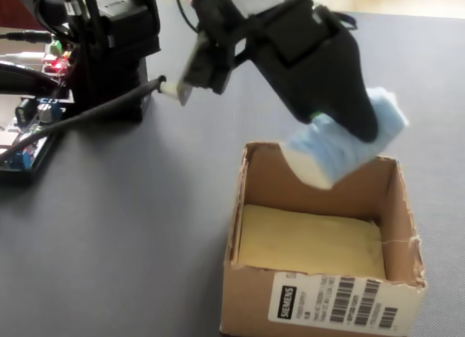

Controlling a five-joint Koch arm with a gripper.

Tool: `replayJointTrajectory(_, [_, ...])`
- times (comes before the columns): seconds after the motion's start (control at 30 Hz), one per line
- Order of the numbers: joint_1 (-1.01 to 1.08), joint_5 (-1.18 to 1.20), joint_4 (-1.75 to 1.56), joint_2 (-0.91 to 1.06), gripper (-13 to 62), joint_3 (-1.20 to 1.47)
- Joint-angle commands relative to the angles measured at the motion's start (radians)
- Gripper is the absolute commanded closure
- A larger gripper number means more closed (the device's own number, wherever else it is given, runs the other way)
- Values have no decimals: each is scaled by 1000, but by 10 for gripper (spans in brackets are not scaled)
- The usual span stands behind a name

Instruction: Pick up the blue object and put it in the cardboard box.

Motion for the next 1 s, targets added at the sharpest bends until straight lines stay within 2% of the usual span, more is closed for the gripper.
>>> replayJointTrajectory(0.0, [3,-8,-51,6,506,-87])
replayJointTrajectory(0.03, [6,-6,-20,-18,459,-118])
replayJointTrajectory(0.07, [25,-5,11,-31,380,-126])
replayJointTrajectory(0.2, [38,-8,91,-31,232,-94])
replayJointTrajectory(0.57, [54,21,101,-17,186,-69])
replayJointTrajectory(0.83, [-11,284,-121,97,185,57])
replayJointTrajectory(0.97, [-91,364,-250,155,156,137])
